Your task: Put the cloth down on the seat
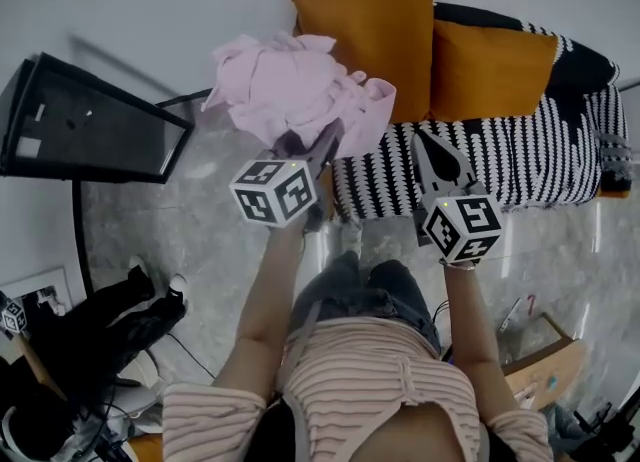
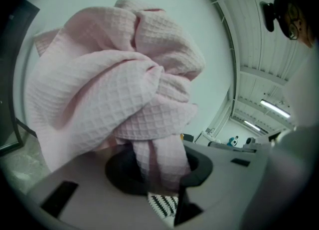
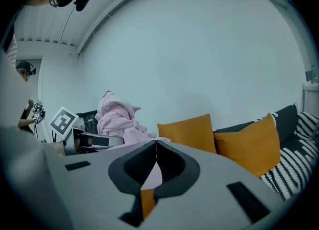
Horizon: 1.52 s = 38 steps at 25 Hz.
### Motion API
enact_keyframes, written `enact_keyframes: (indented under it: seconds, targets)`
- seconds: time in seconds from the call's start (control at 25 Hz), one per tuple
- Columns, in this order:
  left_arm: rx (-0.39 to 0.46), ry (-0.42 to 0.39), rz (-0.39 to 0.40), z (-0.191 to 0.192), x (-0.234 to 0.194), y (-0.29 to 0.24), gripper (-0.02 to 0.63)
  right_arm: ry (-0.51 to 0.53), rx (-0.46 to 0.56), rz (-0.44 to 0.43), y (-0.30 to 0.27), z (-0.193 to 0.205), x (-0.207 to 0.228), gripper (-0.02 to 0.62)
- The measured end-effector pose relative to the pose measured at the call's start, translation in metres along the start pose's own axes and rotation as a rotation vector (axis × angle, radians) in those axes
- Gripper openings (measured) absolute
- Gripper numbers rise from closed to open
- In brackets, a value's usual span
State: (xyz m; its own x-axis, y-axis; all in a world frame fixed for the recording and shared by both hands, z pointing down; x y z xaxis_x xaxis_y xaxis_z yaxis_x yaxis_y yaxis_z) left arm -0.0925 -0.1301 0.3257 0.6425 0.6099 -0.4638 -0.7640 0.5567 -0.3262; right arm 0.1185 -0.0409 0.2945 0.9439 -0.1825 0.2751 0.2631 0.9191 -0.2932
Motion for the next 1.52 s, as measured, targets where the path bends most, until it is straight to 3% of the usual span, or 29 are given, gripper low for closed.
enact_keyframes:
  seconds: [0.64, 1.04, 1.52]
  targets:
    - [-0.130, 0.093, -0.001, 0.028, -0.051, -0.057, 0.115, 0.023, -0.132, 0.002, -0.069, 0.016, 0.012, 0.009]
    - [-0.176, 0.137, -0.022, 0.056, -0.072, -0.088, 0.115, 0.091, -0.261, -0.037, -0.102, 0.059, 0.015, 0.008]
    - [-0.239, 0.198, -0.021, 0.084, -0.084, -0.113, 0.115, 0.063, -0.365, -0.061, -0.121, 0.092, 0.024, 0.009]
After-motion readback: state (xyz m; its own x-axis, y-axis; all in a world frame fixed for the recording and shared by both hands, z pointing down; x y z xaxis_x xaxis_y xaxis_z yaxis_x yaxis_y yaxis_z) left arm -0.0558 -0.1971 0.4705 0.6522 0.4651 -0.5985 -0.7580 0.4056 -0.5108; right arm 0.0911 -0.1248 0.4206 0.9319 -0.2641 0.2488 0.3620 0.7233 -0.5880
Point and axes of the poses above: the fingertips, and each gripper's own axes: y backward along the fingers, x to its right, z out of its underside, the point moved 8 cm from there along y, backward along the fingers, and after that the axes turned 3 degrees about -y, right-handed, at the moved point
